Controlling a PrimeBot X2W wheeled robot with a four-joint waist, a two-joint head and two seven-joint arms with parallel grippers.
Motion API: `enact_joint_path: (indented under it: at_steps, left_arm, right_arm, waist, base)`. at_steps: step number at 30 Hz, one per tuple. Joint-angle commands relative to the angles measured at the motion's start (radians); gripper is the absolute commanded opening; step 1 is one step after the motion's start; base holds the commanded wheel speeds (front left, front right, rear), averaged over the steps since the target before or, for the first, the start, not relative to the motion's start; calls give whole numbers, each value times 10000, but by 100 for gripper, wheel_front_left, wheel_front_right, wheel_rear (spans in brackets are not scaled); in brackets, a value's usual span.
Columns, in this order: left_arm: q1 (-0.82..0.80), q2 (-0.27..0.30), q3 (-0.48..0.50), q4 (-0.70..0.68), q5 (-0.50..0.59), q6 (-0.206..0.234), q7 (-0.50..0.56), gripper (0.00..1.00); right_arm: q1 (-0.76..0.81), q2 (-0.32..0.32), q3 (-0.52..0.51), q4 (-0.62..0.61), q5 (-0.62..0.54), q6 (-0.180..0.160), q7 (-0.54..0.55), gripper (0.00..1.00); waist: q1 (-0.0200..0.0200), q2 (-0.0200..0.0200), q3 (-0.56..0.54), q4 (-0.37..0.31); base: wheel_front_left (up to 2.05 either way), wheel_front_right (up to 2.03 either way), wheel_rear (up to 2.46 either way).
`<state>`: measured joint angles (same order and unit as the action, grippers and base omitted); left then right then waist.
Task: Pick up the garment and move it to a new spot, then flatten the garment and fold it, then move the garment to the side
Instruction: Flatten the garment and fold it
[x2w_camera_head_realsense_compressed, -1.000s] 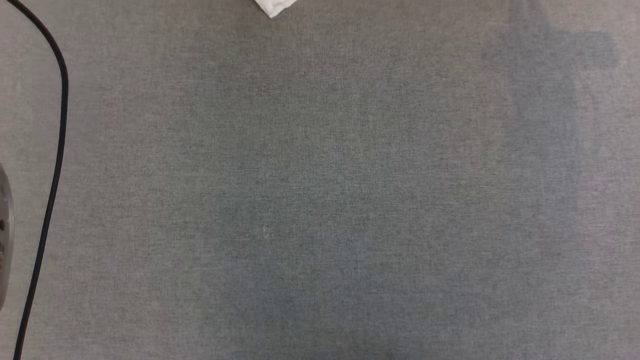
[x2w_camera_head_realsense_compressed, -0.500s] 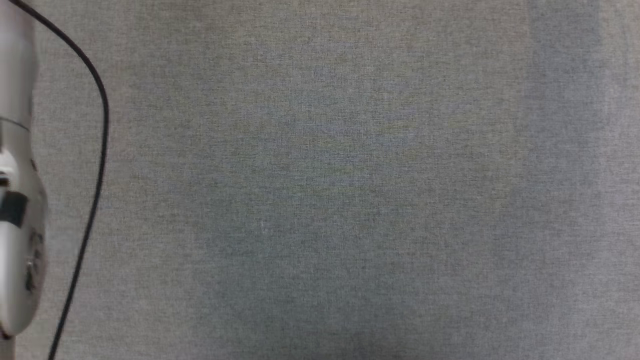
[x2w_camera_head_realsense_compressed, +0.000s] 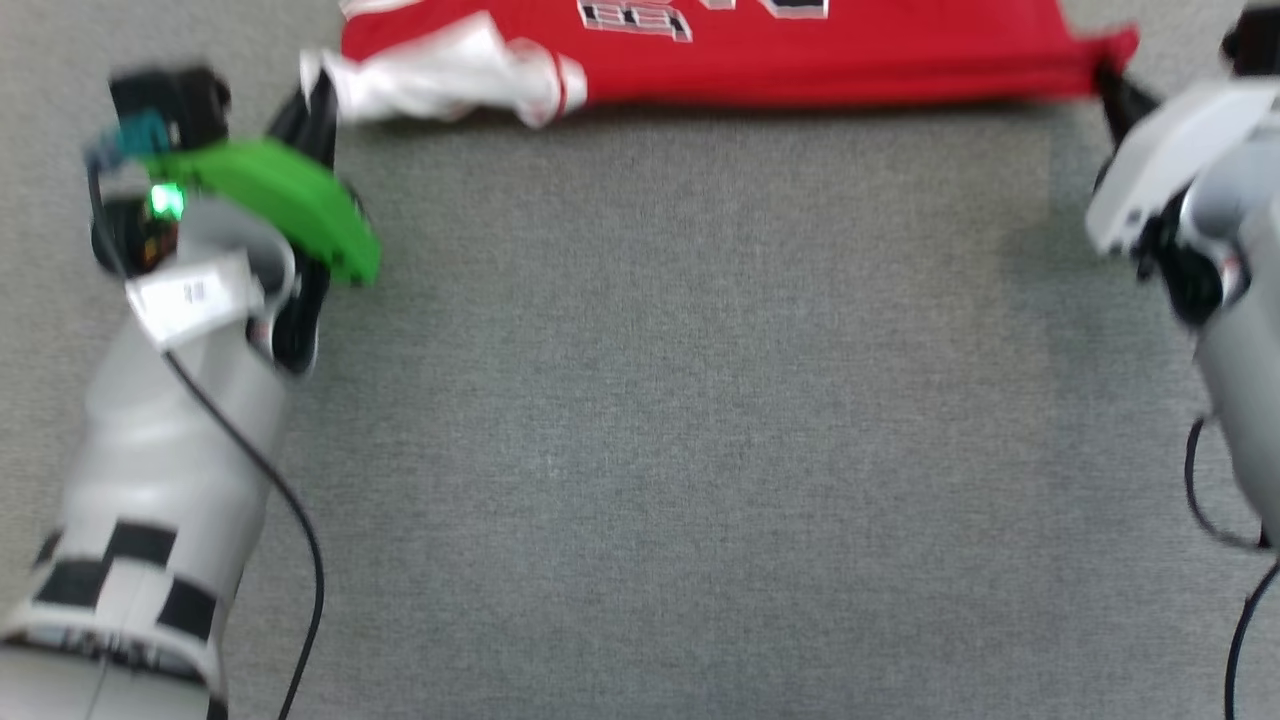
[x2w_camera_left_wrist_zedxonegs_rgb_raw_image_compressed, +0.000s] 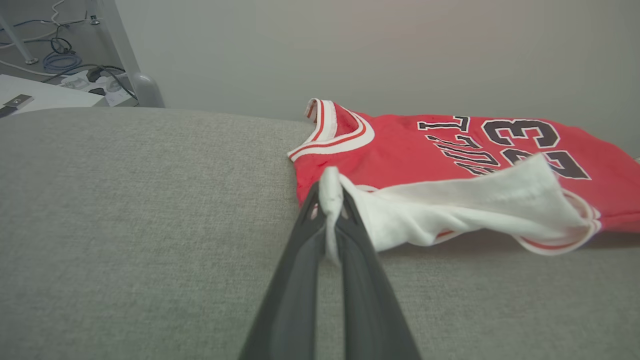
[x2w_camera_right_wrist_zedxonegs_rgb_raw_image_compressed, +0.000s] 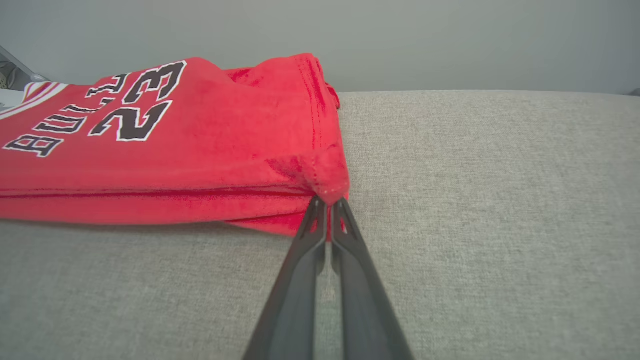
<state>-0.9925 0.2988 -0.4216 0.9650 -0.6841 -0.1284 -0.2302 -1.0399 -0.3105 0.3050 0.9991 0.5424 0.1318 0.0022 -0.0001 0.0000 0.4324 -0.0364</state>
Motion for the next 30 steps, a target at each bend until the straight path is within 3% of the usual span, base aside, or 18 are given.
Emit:
enact_joint_path:
  at_steps: [1,9,16,20,25,26,30]
  left_arm:
    - [613,267,-44,-252,-239,-21,-132,0]
    - [3576,891,82,-1492,-922,2,-270,0]
    - [5909,1221,184,-2950,-1351,463,110,0]
    - [7275,1491,235,-4130,-1655,942,646,0]
    - [9424,2007,438,-6351,-2123,1931,1364,0]
    - [10405,2231,556,-7515,-2348,2494,1711,0]
    - [11351,2484,669,-8835,-2515,3124,2057,0]
  right_arm:
    - [575,-182,163,-210,211,-11,-140,0]
    - [3304,-751,513,-1288,1185,-11,-71,0]
    - [5510,-1147,58,-2359,1454,-11,160,0]
    - [6860,-1185,-550,-3058,1275,-11,408,0]
    - [9105,-915,-1921,-4530,622,-11,1127,0]
    - [10288,-557,-2815,-5577,138,-11,1739,0]
    - [11661,190,-3960,-7266,-572,-11,2711,0]
  waist:
    - [1,0,-1153,108]
    - [1,0,-2655,198]
    - [1,0,-3553,263]
    - [1,0,-3946,322]
    - [1,0,-4416,418]
    - [1,0,-4560,453]
    - [1,0,-4637,477]
  base:
    - [0,0,0]
    - [0,0,0]
    - [0,0,0]
    - [0,0,0]
    - [0,0,0]
    - [0,0,0]
    - [0,0,0]
